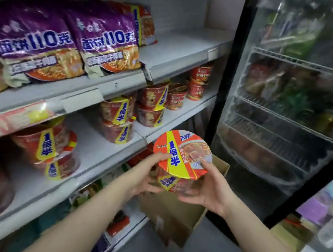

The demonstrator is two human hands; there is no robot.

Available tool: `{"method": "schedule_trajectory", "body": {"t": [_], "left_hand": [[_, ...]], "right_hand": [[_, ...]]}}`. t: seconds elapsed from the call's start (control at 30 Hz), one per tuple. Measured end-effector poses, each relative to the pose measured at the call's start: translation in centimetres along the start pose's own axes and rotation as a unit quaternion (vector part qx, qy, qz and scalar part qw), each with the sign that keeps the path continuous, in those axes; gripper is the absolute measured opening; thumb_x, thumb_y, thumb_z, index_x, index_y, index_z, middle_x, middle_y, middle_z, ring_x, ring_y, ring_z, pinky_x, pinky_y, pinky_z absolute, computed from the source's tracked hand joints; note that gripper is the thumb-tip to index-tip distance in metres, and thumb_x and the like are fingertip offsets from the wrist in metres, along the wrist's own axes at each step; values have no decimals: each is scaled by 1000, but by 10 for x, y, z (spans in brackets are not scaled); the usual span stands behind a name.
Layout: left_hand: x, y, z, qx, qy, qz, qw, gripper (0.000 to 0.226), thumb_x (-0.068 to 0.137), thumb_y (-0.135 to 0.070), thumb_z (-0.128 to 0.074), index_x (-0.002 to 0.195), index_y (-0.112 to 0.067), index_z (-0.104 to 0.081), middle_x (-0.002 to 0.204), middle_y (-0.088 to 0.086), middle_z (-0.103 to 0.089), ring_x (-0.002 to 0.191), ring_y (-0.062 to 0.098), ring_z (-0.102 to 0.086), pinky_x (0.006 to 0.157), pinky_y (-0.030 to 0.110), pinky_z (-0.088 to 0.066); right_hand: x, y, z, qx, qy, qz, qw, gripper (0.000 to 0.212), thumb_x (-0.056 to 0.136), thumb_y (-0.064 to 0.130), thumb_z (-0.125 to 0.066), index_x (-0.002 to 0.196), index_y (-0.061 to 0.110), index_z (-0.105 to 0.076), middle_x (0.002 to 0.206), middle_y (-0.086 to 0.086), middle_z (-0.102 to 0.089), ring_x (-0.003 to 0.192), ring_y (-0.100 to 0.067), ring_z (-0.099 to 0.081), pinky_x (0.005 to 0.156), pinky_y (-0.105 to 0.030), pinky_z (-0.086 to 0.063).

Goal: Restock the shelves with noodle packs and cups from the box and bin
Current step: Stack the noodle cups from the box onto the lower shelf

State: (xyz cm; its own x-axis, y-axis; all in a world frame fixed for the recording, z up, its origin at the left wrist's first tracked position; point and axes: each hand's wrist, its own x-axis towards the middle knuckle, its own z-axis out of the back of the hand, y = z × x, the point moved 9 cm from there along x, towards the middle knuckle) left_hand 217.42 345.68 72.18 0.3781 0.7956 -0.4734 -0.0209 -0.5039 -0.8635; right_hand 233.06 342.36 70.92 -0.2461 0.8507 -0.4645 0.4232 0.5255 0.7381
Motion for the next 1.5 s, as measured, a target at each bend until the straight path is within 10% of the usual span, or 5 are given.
{"method": "schedule_trajectory", "body": {"t": [0.7, 1.17, 1.5], "left_hand": [[-396, 161, 262, -131, -304, -11, 944, 74, 67, -68, -72, 126, -28, -54, 123, 11, -65, 105, 36, -68, 94, 56, -53], [-608, 248, 345, -233, -453, -99, 855, 73, 78, -68, -60, 136, -25, -47, 125, 15, -61, 103, 34, -69, 87, 45, -57], [-630, 219, 421, -217, -503, -166, 820, 69, 77, -68, -65, 136, -38, -45, 133, 3, -57, 116, 31, -61, 94, 47, -50]], "right_hand": [[-79, -276, -339, -217, 354, -161, 896, 87, 63, 49, -87, 139, 27, -49, 141, -6, -55, 122, -41, -57, 101, -64, -43], [-160, -395, -523, -291, 331, -78, 894, 57, 89, 61, -53, 138, 32, -49, 134, 5, -57, 108, -26, -65, 82, -40, -54], [-113, -405, -610, -308, 294, -7, 905, 47, 100, 49, -44, 143, 29, -45, 129, 3, -60, 121, -23, -55, 103, -50, -39]]}}
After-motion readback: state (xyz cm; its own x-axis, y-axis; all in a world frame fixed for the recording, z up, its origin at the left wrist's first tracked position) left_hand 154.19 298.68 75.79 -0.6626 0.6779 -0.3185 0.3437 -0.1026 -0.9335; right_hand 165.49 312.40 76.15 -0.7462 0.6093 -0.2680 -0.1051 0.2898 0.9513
